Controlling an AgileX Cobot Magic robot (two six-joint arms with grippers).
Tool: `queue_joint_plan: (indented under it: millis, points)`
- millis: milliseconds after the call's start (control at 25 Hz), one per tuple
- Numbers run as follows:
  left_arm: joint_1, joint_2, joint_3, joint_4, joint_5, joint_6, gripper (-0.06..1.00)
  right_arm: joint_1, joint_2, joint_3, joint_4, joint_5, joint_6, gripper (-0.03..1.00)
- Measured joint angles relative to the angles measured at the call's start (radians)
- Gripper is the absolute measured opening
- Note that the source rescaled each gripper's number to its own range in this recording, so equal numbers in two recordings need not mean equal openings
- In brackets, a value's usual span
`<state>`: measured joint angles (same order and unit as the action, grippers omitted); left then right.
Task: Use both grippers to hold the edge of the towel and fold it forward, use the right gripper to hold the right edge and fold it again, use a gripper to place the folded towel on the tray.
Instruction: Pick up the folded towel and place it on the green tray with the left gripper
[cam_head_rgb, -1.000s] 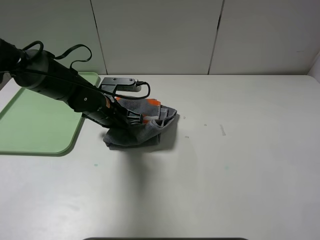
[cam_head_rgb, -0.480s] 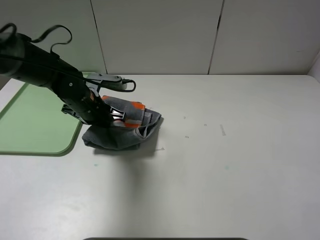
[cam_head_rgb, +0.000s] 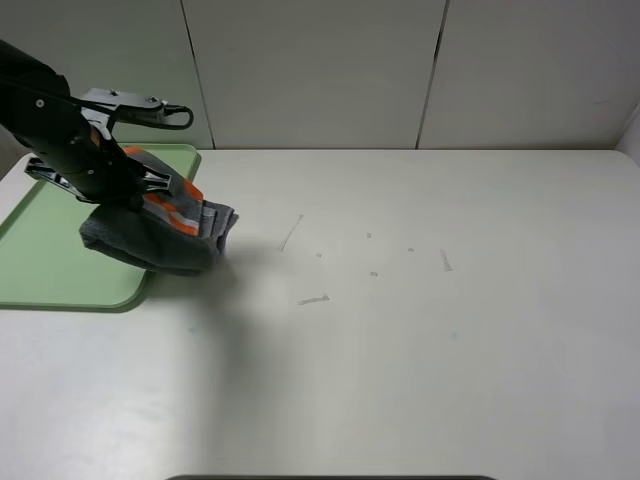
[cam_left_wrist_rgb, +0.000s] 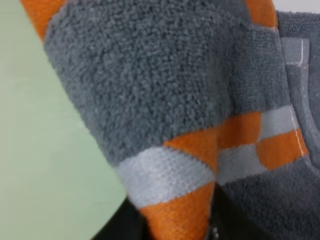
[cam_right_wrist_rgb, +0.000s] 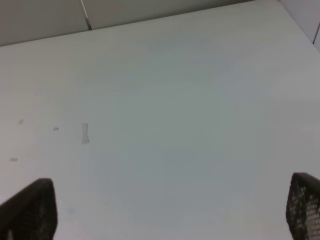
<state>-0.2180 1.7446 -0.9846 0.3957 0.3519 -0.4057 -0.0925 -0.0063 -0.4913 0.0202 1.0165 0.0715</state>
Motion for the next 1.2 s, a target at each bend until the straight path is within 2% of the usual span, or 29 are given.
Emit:
queue_joint_plan:
  millis: [280,560,840,1080,1120,1160,1200]
  points:
    - [0.112,0.0,0.0,0.056,0.002,0.006,0.16,0.0,0.0,0.0,0.0,0.0,0.0,1.0]
    - [0.205,0.0,0.0,0.064,-0.01,0.055,0.16,0.0,0.0,0.0,0.0,0.0,0.0,1.0]
    - [0.256,0.0,0.0,0.069,-0.042,0.078,0.16,0.0,0.0,0.0,0.0,0.0,0.0,1.0]
    - [0.257,0.0,0.0,0.071,-0.04,0.078,0.17,0.0,0.0,0.0,0.0,0.0,0.0,1.0]
    - [0.257,0.0,0.0,0.069,-0.039,0.078,0.22,0.0,0.0,0.0,0.0,0.0,0.0,1.0]
    - [0.257,0.0,0.0,0.068,-0.039,0.078,0.33,0.0,0.0,0.0,0.0,0.0,0.0,1.0]
    - [0.257,0.0,0.0,0.068,-0.039,0.078,0.51,0.0,0.0,0.0,0.0,0.0,0.0,1.0]
